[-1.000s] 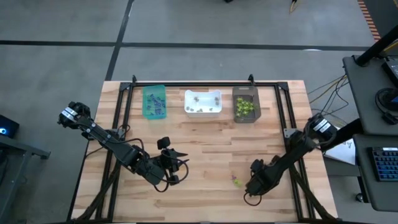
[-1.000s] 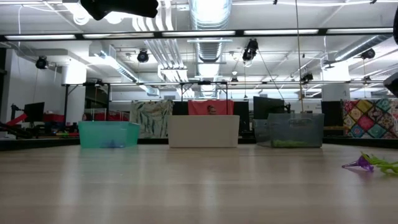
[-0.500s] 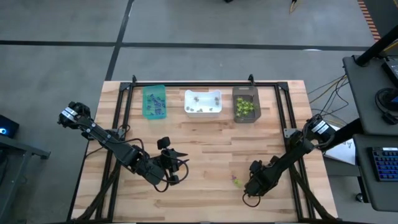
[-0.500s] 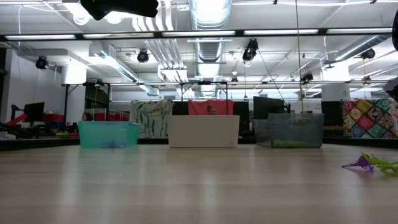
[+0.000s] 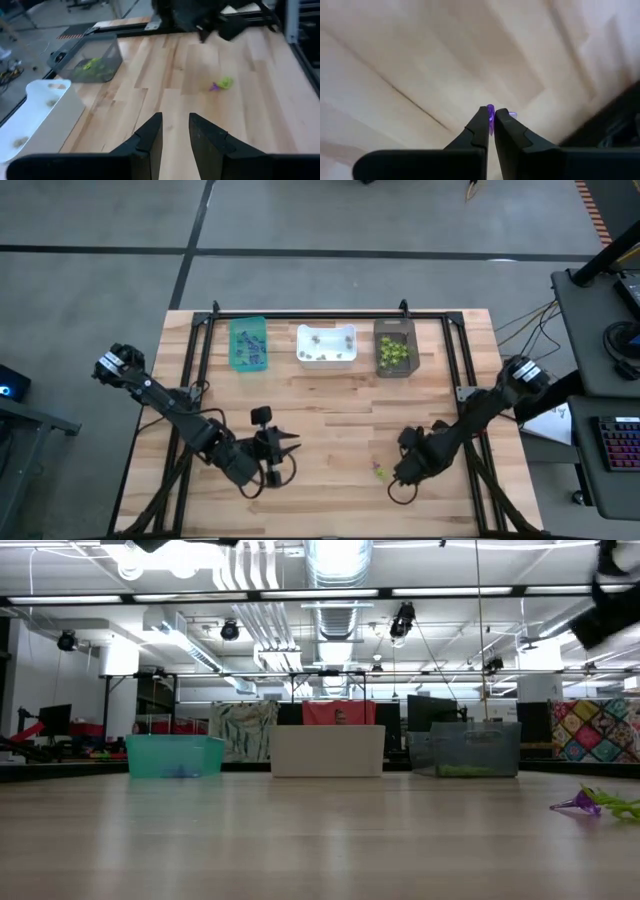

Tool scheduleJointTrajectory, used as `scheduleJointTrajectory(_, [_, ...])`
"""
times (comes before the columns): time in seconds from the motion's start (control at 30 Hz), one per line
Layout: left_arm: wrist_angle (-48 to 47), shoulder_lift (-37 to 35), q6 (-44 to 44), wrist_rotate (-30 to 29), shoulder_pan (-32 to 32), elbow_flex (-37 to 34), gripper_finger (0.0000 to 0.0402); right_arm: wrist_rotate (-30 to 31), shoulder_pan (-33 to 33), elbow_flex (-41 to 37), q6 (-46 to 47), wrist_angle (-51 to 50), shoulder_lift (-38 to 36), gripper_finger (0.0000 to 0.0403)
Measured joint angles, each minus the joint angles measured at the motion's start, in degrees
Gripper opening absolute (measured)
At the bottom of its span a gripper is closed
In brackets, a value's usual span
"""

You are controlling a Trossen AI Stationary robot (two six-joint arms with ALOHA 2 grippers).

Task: Sort Halloween decoration
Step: Put the purple witch toy into the light blue bin

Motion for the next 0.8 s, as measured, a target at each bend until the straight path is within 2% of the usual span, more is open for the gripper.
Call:
scheduleJointTrajectory(0.1, [-0.01,-0.11,1.96,-1.35,-1.84,0.62,0.0078,7.96,-2.61,2.36,-2.18,0.43,-3.29,0.0013])
scheduleJointTrajectory(0.2, [0.02,-0.23,3.03,-5.27,-3.75,1.01,0.0078,16.90,-6.41,5.27,-6.68,2.26,-5.35,0.0013])
scheduleJointTrajectory(0.3, [-0.33,-0.60,3.59,-10.04,-5.79,1.05,0.0078,24.36,-11.10,8.27,-15.00,8.69,-6.06,0.0013])
scheduleJointTrajectory(0.37, [-0.90,-1.07,3.83,-12.97,-7.45,1.05,0.0078,25.88,-14.54,9.69,-23.25,16.29,-6.05,0.0013])
scheduleJointTrajectory(0.5, [-2.76,-2.74,3.90,-17.30,-11.07,1.05,0.0078,24.57,-21.03,10.85,-41.29,36.55,-4.84,0.0013])
scheduleJointTrajectory(0.6, [-3.47,-4.26,3.90,-20.57,-13.75,1.05,0.0078,19.45,-25.71,11.38,-51.07,51.30,-3.03,0.0012])
scheduleJointTrajectory(0.7, [-4.41,-5.35,3.88,-23.87,-16.25,1.03,0.0078,12.93,-30.24,12.16,-57.31,64.21,-0.22,0.0012])
scheduleJointTrajectory(0.8, [-5.80,-6.15,3.88,-26.87,-18.41,1.02,0.0078,7.48,-34.46,14.40,-59.93,72.69,4.01,0.0012])
